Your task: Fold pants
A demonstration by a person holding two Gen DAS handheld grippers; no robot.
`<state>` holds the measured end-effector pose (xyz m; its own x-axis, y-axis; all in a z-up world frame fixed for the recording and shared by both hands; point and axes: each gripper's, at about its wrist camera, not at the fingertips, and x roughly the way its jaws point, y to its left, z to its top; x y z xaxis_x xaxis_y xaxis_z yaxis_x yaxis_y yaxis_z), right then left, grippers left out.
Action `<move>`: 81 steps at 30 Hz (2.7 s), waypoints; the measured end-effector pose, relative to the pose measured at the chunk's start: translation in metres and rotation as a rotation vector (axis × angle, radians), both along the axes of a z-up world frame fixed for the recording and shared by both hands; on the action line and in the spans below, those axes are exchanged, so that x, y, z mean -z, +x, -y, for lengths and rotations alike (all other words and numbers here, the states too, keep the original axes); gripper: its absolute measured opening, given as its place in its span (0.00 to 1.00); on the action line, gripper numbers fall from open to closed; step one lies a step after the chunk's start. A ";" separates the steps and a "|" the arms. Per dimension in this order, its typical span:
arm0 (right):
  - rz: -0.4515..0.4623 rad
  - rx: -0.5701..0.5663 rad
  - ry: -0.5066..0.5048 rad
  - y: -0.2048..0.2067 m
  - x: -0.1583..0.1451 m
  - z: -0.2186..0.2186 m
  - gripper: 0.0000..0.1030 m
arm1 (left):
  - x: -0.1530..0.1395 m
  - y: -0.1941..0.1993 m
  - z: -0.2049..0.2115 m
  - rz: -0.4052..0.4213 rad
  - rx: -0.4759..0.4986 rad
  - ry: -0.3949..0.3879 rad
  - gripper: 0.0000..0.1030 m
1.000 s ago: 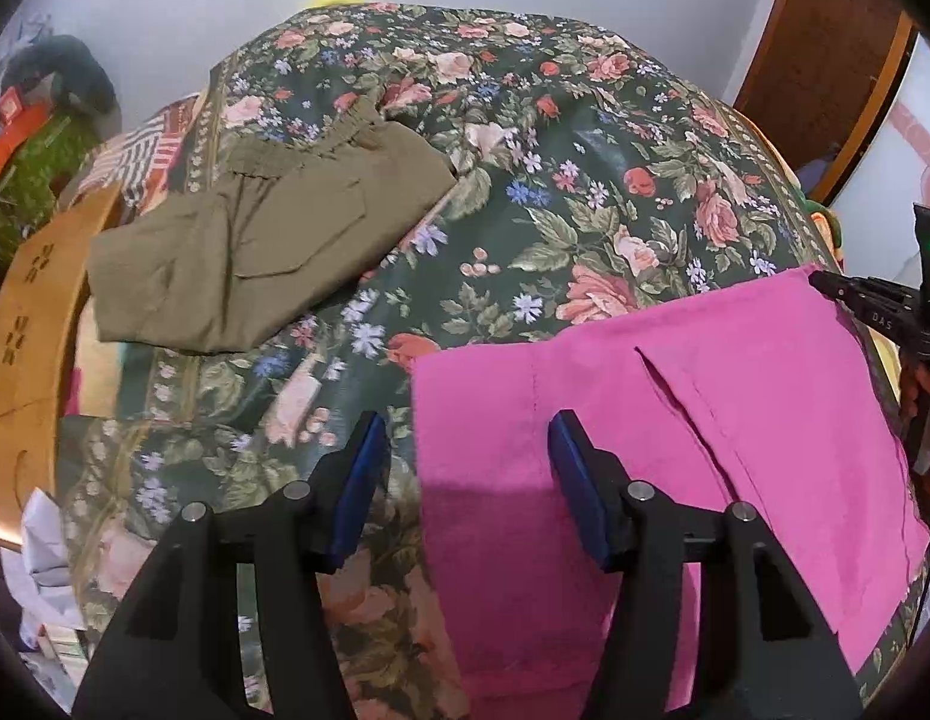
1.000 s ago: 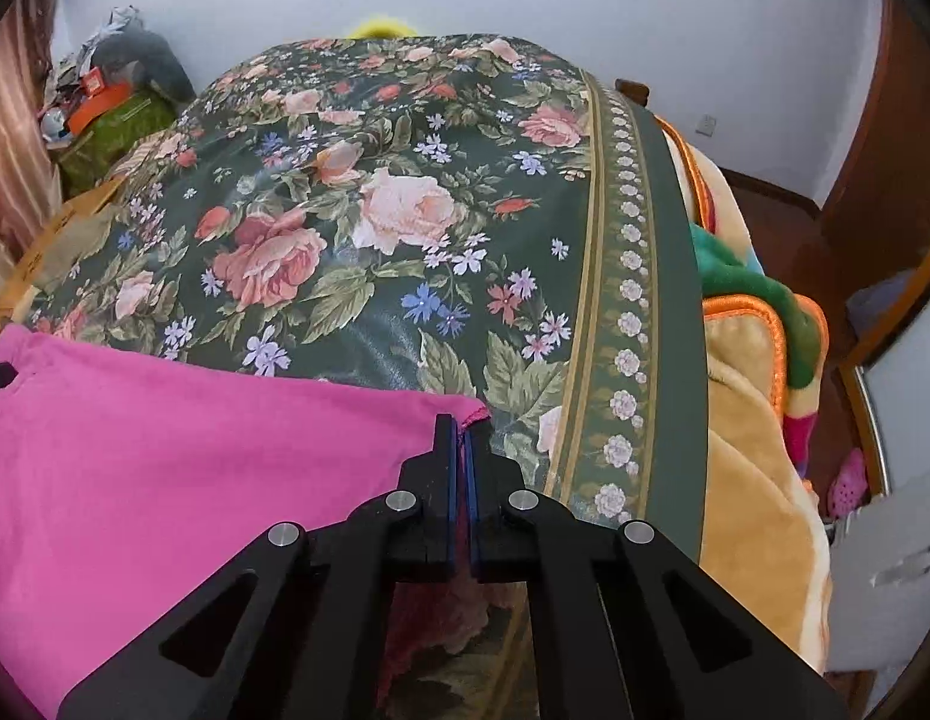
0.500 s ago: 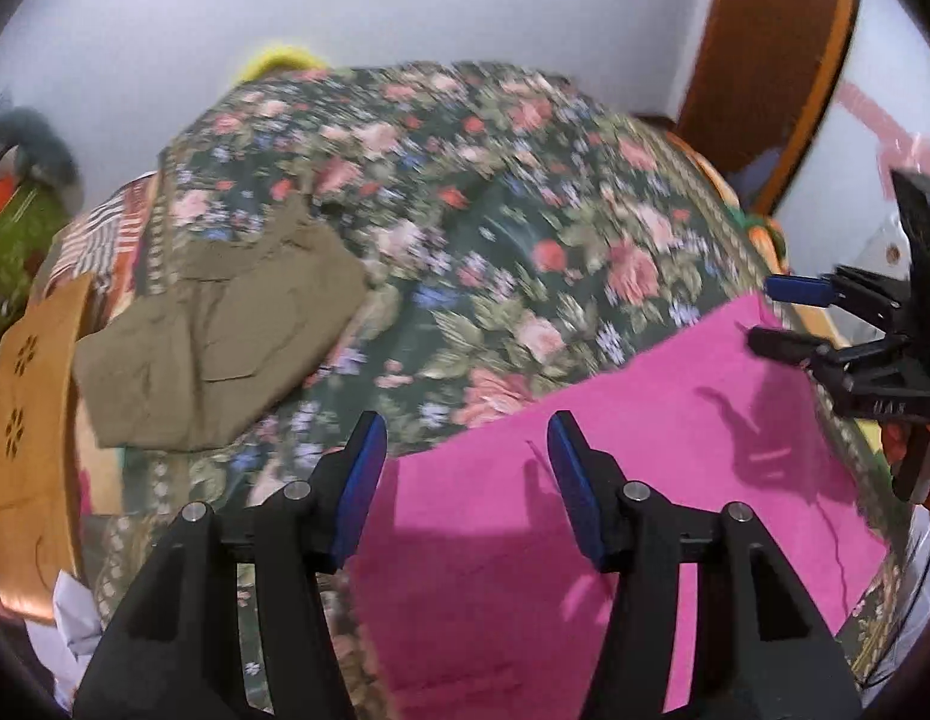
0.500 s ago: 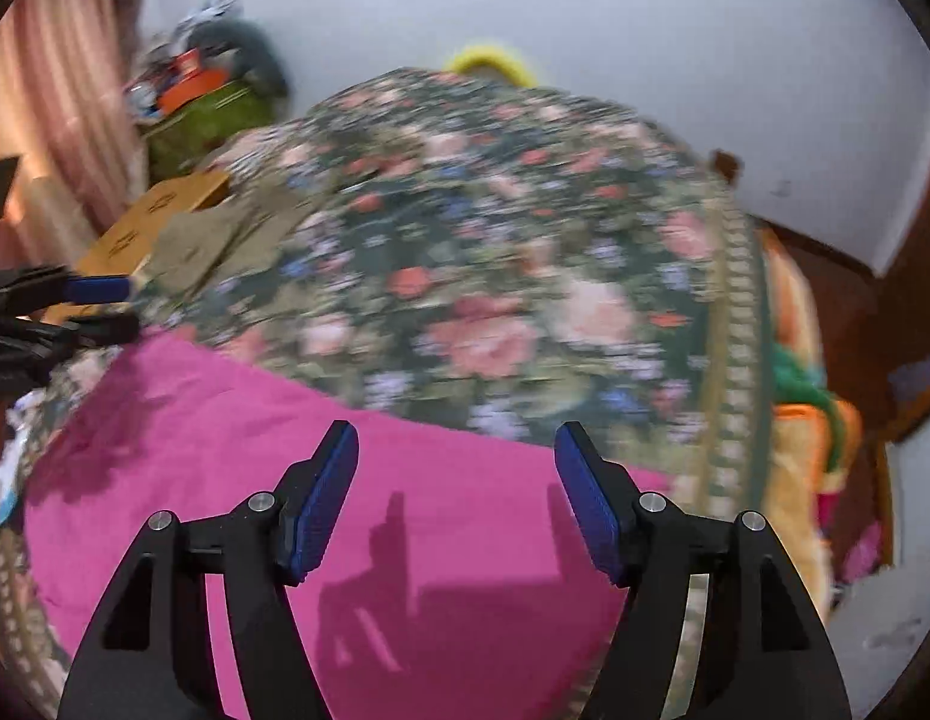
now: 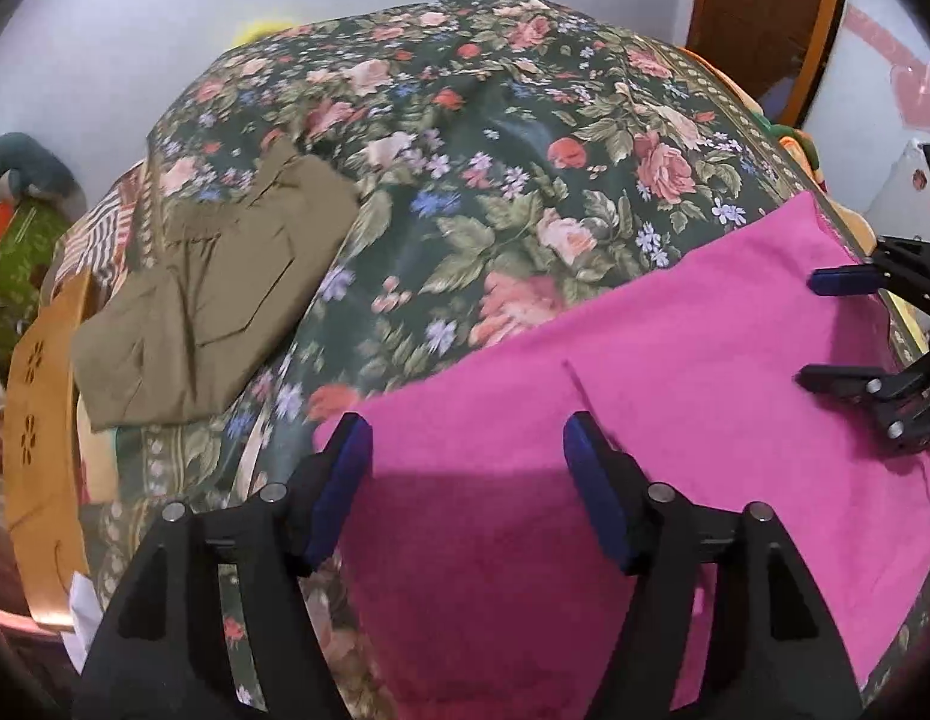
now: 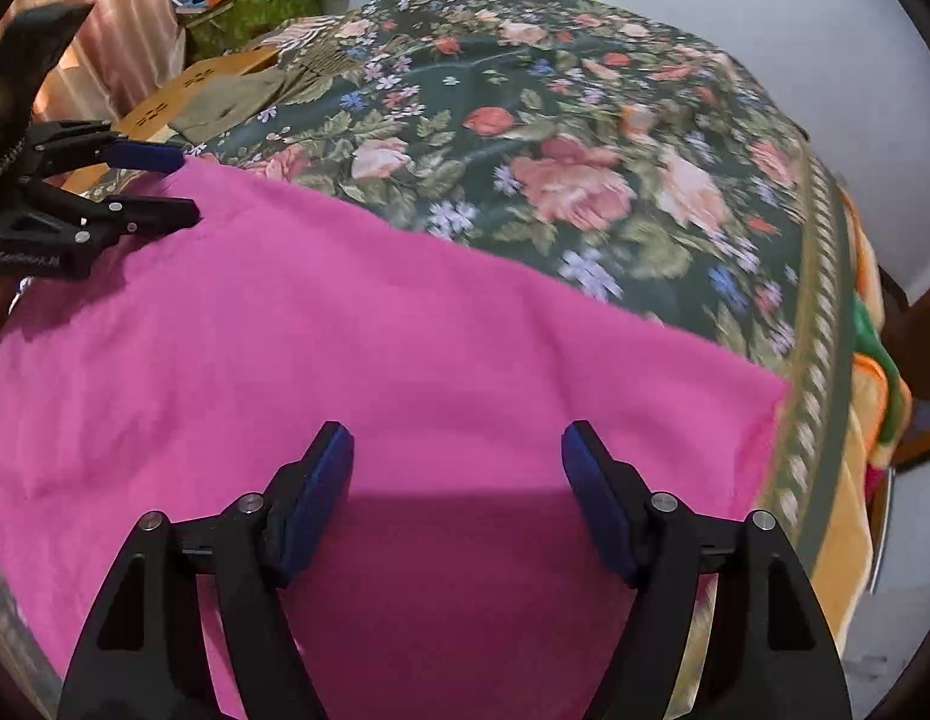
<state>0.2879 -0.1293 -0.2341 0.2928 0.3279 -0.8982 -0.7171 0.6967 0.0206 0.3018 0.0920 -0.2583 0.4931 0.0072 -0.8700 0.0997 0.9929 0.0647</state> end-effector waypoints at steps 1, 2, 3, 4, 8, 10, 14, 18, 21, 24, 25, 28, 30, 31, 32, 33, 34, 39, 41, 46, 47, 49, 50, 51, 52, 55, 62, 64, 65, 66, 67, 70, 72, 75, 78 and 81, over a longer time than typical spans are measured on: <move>0.007 0.007 -0.004 -0.004 -0.002 0.004 0.68 | -0.001 -0.007 -0.003 0.007 -0.010 -0.005 0.70; 0.013 0.020 -0.017 -0.008 -0.004 0.008 0.68 | -0.002 -0.011 -0.006 0.013 -0.018 -0.002 0.72; 0.013 0.030 -0.024 -0.012 -0.005 0.012 0.68 | -0.003 -0.017 -0.008 0.023 -0.029 0.009 0.75; 0.014 0.035 -0.022 -0.016 -0.006 0.016 0.68 | -0.003 -0.022 -0.011 0.029 -0.036 0.017 0.76; -0.010 0.088 -0.018 -0.025 -0.011 0.030 0.68 | -0.007 -0.037 -0.016 0.019 -0.051 0.024 0.78; -0.014 0.116 -0.030 -0.027 -0.013 0.034 0.68 | -0.011 -0.046 -0.016 0.018 -0.057 0.045 0.78; 0.005 0.134 -0.046 -0.041 -0.024 0.043 0.68 | -0.024 -0.061 -0.017 0.025 -0.068 0.060 0.78; 0.047 0.140 -0.024 -0.058 -0.048 0.047 0.68 | -0.046 -0.080 -0.020 0.051 -0.109 0.044 0.78; 0.089 0.140 0.028 -0.073 -0.074 0.044 0.68 | -0.062 -0.097 -0.026 0.065 -0.155 -0.022 0.78; 0.120 0.139 0.099 -0.088 -0.096 0.038 0.68 | -0.071 -0.117 -0.028 0.076 -0.209 -0.103 0.81; 0.128 0.138 0.133 -0.094 -0.103 0.035 0.69 | -0.072 -0.123 -0.029 0.077 -0.224 -0.124 0.81; 0.131 0.124 0.192 -0.107 -0.110 0.024 0.69 | -0.068 -0.139 -0.027 0.073 -0.256 -0.185 0.81; 0.137 0.113 0.220 -0.115 -0.107 0.015 0.69 | -0.062 -0.148 -0.028 0.053 -0.278 -0.238 0.81; 0.135 0.112 0.230 -0.119 -0.102 0.010 0.69 | -0.059 -0.151 -0.028 0.040 -0.287 -0.257 0.81; 0.125 0.116 0.240 -0.121 -0.097 0.007 0.69 | -0.055 -0.155 -0.027 0.026 -0.290 -0.280 0.81; 0.106 0.122 0.253 -0.123 -0.092 0.005 0.69 | -0.049 -0.158 -0.025 0.003 -0.284 -0.316 0.81; 0.076 0.132 0.266 -0.122 -0.084 0.002 0.69 | -0.044 -0.161 -0.023 -0.016 -0.288 -0.329 0.81; 0.001 0.156 0.221 -0.121 -0.048 -0.007 0.69 | -0.032 -0.173 -0.016 -0.057 -0.285 -0.446 0.81; -0.021 0.165 0.185 -0.119 -0.033 -0.007 0.69 | -0.031 -0.175 -0.013 -0.062 -0.284 -0.502 0.81; -0.067 0.175 0.205 -0.121 -0.022 0.003 0.69 | -0.018 -0.172 -0.008 -0.107 -0.295 -0.585 0.81; -0.068 0.175 0.208 -0.122 -0.022 0.003 0.69 | -0.018 -0.172 -0.008 -0.108 -0.298 -0.588 0.81; -0.070 0.171 0.217 -0.123 -0.021 0.004 0.71 | -0.015 -0.171 -0.010 -0.107 -0.323 -0.631 0.81; -0.071 0.168 0.220 -0.124 -0.021 0.003 0.71 | -0.014 -0.171 -0.012 -0.106 -0.331 -0.648 0.82; -0.073 0.167 0.223 -0.124 -0.021 0.003 0.71 | -0.011 -0.169 -0.014 -0.106 -0.343 -0.671 0.82; -0.075 0.165 0.226 -0.124 -0.020 0.002 0.71 | -0.009 -0.168 -0.016 -0.107 -0.356 -0.695 0.83; -0.079 0.163 0.234 -0.124 -0.019 0.002 0.71 | -0.008 -0.159 -0.020 -0.125 -0.374 -0.732 0.85; -0.084 0.164 0.250 -0.124 -0.018 0.004 0.72 | -0.011 -0.129 -0.020 -0.137 -0.377 -0.730 0.85; -0.085 0.164 0.251 -0.124 -0.018 0.004 0.72 | -0.013 -0.124 -0.019 -0.127 -0.400 -0.677 0.66; -0.085 0.164 0.251 -0.124 -0.018 0.004 0.72 | -0.015 -0.122 -0.018 -0.119 -0.412 -0.630 0.60; -0.085 0.165 0.253 -0.124 -0.017 0.004 0.72 | -0.016 -0.121 -0.016 -0.109 -0.423 -0.574 0.48; -0.084 0.166 0.256 -0.123 -0.017 0.004 0.72 | -0.017 -0.120 -0.014 -0.100 -0.433 -0.524 0.42; -0.080 0.164 0.257 -0.124 -0.017 0.004 0.72 | -0.017 -0.120 -0.014 -0.068 -0.448 -0.478 0.29; -0.079 0.165 0.257 -0.124 -0.017 0.004 0.72 | -0.018 -0.121 -0.014 -0.056 -0.448 -0.471 0.26; -0.080 0.166 0.254 -0.124 -0.018 0.004 0.72 | -0.025 -0.126 -0.012 -0.021 -0.441 -0.433 0.18; -0.082 0.181 0.255 -0.123 -0.024 0.007 0.72 | -0.033 -0.134 -0.010 0.014 -0.431 -0.382 0.15; -0.081 0.229 0.278 -0.122 -0.029 0.016 0.72 | -0.042 -0.146 -0.010 0.054 -0.429 -0.293 0.15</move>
